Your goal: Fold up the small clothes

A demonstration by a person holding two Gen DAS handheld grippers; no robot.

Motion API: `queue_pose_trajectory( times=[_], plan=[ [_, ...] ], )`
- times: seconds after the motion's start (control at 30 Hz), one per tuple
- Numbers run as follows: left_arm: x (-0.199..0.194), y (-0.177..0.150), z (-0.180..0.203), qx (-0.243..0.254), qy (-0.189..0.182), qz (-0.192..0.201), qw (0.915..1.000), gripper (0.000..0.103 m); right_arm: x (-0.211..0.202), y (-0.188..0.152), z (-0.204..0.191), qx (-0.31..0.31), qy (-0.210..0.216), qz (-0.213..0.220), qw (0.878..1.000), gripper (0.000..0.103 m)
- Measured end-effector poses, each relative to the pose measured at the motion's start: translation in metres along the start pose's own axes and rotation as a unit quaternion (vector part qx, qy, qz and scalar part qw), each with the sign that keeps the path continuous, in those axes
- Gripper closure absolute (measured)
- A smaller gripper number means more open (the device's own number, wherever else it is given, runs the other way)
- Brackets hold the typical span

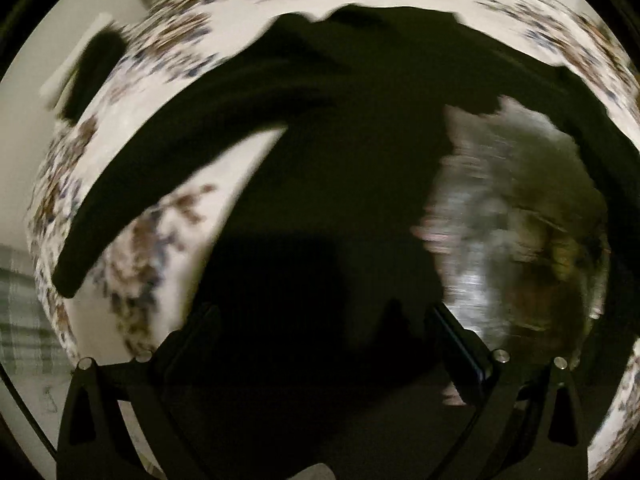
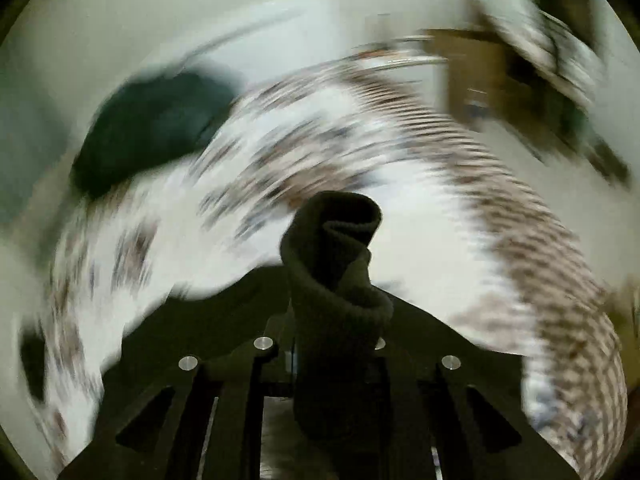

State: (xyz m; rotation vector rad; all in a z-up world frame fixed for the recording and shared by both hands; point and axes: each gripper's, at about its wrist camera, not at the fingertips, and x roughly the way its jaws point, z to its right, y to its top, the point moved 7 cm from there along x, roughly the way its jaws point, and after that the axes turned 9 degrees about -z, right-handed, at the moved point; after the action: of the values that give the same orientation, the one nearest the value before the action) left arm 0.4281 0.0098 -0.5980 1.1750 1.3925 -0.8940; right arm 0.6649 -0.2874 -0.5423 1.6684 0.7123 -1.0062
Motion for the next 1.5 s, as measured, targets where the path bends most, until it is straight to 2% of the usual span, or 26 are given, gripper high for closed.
queue_pose_trajectory(
  times=[0.1, 0.13, 0.27, 0.37, 0.43, 0.47, 0.5, 0.53, 0.57, 0.63, 0.67, 0.77, 0.87, 0.93, 1.0, 1.1, 1.13, 1.17, 1.2, 1.23, 1.27, 1.37, 1.5],
  plan=[
    [0.011, 0.006, -0.035, -0.024, 0.007, -0.01, 0.9996, 0.0, 0.065, -0.041, -0.113, -0.111, -0.003, -0.053, 0.992, 0.089],
    [0.013, 0.007, -0.042, -0.03, 0.008, -0.014, 0.9994, 0.0, 0.081, -0.057, -0.134, -0.134, -0.003, -0.067, 0.989, 0.089],
    [0.02, 0.007, -0.07, -0.046, 0.01, -0.021, 0.9986, 0.0, 0.119, -0.116, -0.2, -0.202, -0.002, -0.101, 0.974, 0.089],
    [0.02, 0.005, -0.081, -0.053, 0.009, -0.028, 0.9982, 0.0, 0.132, -0.151, -0.213, -0.237, -0.005, -0.133, 0.962, 0.089],
    [0.017, 0.008, -0.087, -0.064, -0.005, -0.034, 0.9974, 0.0, 0.134, -0.168, -0.212, -0.24, 0.011, -0.165, 0.957, 0.079],
    [0.013, 0.01, -0.088, -0.068, -0.011, -0.033, 0.9971, 0.0, 0.13, -0.175, -0.207, -0.23, 0.041, -0.191, 0.953, 0.059],
    [0.007, 0.011, -0.087, -0.07, -0.018, -0.03, 0.9969, 0.0, 0.125, -0.178, -0.2, -0.212, 0.074, -0.211, 0.951, 0.04],
    [0.0, 0.017, -0.089, -0.072, -0.026, -0.022, 0.9968, 0.0, 0.112, -0.179, -0.186, -0.175, 0.121, -0.232, 0.949, 0.035],
    [-0.006, 0.022, -0.09, -0.073, -0.032, -0.016, 0.9967, 0.0, 0.101, -0.181, -0.172, -0.146, 0.148, -0.242, 0.948, 0.028],
    [-0.02, 0.036, -0.086, -0.074, -0.053, -0.005, 0.9958, 0.0, 0.073, -0.18, -0.13, -0.078, 0.203, -0.255, 0.942, 0.022],
    [-0.023, 0.043, -0.083, -0.073, -0.064, -0.002, 0.9952, 0.0, 0.057, -0.181, -0.102, -0.043, 0.212, -0.256, 0.942, 0.022],
    [-0.024, 0.066, -0.065, -0.066, -0.096, -0.01, 0.9932, 0.0, 0.029, -0.18, -0.026, 0.037, 0.191, -0.253, 0.948, 0.021],
    [-0.012, 0.091, -0.043, -0.06, -0.105, -0.02, 0.9924, 0.0, 0.008, -0.188, 0.052, 0.102, 0.139, -0.241, 0.955, 0.021],
    [0.001, 0.108, -0.023, -0.056, -0.108, -0.028, 0.9922, 0.0, 0.0, -0.191, 0.097, 0.144, 0.119, -0.234, 0.954, 0.021],
    [0.011, 0.119, -0.007, -0.054, -0.111, -0.037, 0.9916, 0.001, -0.001, -0.194, 0.133, 0.191, 0.114, -0.228, 0.948, 0.021],
    [0.03, 0.131, 0.014, -0.05, -0.108, -0.053, 0.9914, 0.024, -0.004, -0.191, 0.174, 0.247, 0.111, -0.21, 0.94, 0.021],
    [0.034, 0.133, 0.02, -0.048, -0.112, -0.054, 0.9911, 0.048, -0.005, -0.19, 0.186, 0.263, 0.111, -0.203, 0.937, 0.021],
    [0.037, 0.134, 0.025, -0.044, -0.118, -0.052, 0.9907, 0.067, -0.006, -0.19, 0.196, 0.276, 0.113, -0.197, 0.934, 0.021],
    [0.038, 0.135, 0.028, -0.041, -0.113, -0.046, 0.9917, 0.07, -0.006, -0.188, 0.205, 0.283, 0.113, -0.193, 0.933, 0.021],
    [0.036, 0.135, 0.029, -0.038, -0.108, -0.033, 0.9928, 0.078, -0.005, -0.183, 0.214, 0.288, 0.11, -0.19, 0.932, 0.021],
    [0.032, 0.134, 0.027, -0.038, -0.11, -0.017, 0.9931, 0.082, -0.006, -0.18, 0.221, 0.288, 0.107, -0.187, 0.933, 0.021],
    [0.024, 0.126, 0.007, -0.052, -0.144, 0.017, 0.9881, 0.085, -0.009, -0.171, 0.246, 0.283, 0.095, -0.185, 0.936, 0.021],
    [0.016, 0.12, -0.017, -0.071, -0.17, 0.035, 0.9822, 0.086, -0.001, -0.148, 0.24, 0.258, 0.083, -0.189, 0.944, 0.021]
  ],
)
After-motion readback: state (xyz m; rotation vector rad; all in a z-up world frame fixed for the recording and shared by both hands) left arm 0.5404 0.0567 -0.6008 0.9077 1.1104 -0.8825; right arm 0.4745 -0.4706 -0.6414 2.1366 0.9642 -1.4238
